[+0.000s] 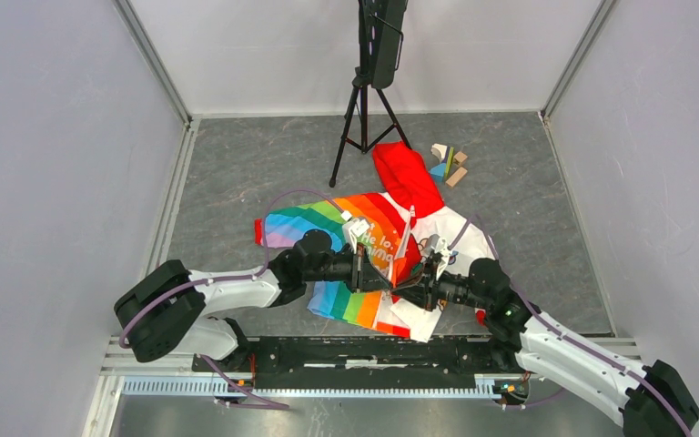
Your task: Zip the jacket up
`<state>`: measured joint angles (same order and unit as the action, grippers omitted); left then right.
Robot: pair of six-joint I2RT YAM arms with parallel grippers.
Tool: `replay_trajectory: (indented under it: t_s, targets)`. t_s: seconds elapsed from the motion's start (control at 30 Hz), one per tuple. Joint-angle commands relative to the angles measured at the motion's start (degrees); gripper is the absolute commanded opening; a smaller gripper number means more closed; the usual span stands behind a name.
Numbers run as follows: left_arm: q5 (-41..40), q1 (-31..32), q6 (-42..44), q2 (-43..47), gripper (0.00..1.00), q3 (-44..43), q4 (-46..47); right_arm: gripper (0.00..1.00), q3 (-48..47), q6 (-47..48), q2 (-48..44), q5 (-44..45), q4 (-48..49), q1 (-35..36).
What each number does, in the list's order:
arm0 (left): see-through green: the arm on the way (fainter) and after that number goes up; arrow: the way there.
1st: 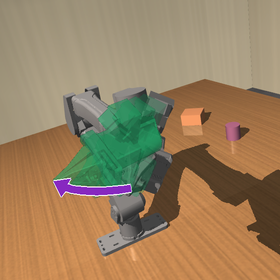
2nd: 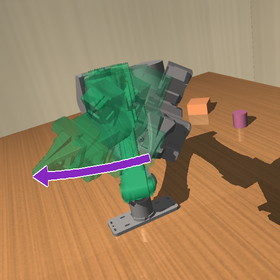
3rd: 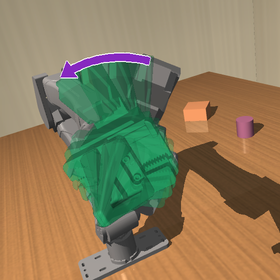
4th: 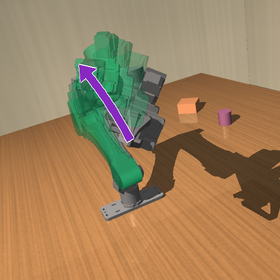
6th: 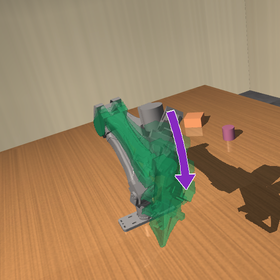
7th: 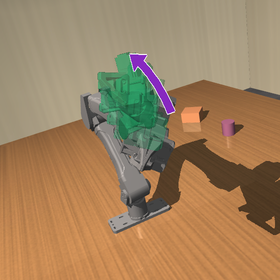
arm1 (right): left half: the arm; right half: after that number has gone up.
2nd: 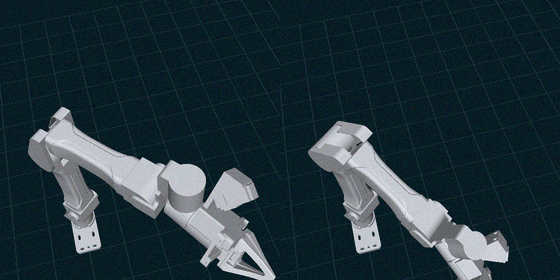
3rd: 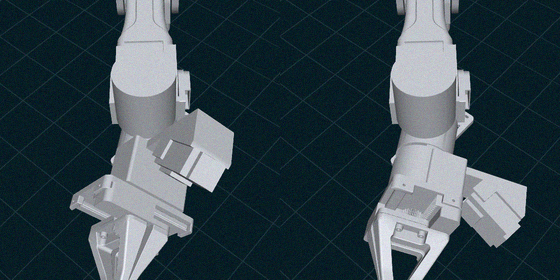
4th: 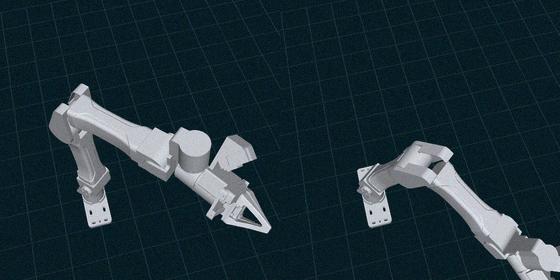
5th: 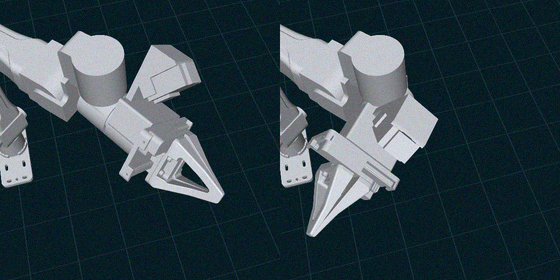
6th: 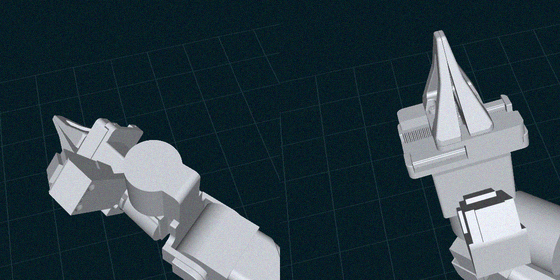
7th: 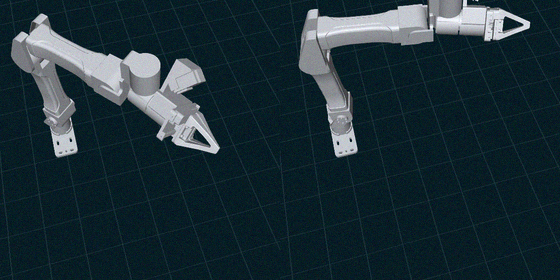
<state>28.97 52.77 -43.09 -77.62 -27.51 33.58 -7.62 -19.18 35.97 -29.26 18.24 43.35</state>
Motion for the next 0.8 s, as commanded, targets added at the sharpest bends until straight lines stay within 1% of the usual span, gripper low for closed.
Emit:
replay_trajectory:
  t_s: [0.0,0.03,0.07,0.27,0.3,0.37,0.4,0.5,0.63,0.7,0.77]
  targets:
    - [1.1,0.3,0.1,1.8,0.02,-2.1,2.2,0.14,-0.3,1.1,0.7,1.4,1.5,-0.1]
    - [1.1,0.3,0.0,1.8,0.02,-2.2,2.2,0.17,-0.5,1.1,1.0,1.4,1.6,-0.1]
    - [1.2,0.2,-0.1,1.8,0.02,-2.2,2.2,0.19,-0.7,1.3,1.3,1.4,1.7,-0.1]
    - [1.8,0.3,-0.8,1.5,0.02,-2.4,3.1,0.2,-0.8,1.7,2.6,1.5,3.0,-0.1]
    - [1.9,0.3,-0.9,1.5,0.02,-2.3,3.3,0.21,-0.9,2.1,3.1,1.6,2.7,-0.1]
    - [2.0,0.3,-1.0,1.8,0.02,-2.4,3.3,0.3,-1.4,3.4,3.6,1.8,1.6,-0.1]
    - [2.0,0.3,-1.0,1.9,0.02,-2.3,3.3,0.33,-1.6,3.6,3.9,2.1,1.1,-0.1]
    - [2.0,0.3,-1.0,2.3,0.02,-2.1,3.4,0.34,-1.6,4.6,4.0,2.4,0.4,-0.1]
    - [2.3,0.3,-1.1,1.8,0.02,-2.0,3.5,0.32,-1.2,3.6,3.6,3.2,1.7,-0.1]
    - [2.6,0.3,-1.4,1.3,0.02,-2.0,4.0,0.34,-1.0,2.7,3.3,2.1,3.8,-0.1]
    - [2.8,0.3,-1.4,1.1,0.02,-2.0,4.1,0.39,-0.6,2.2,3.0,1.9,5.0,-0.1]
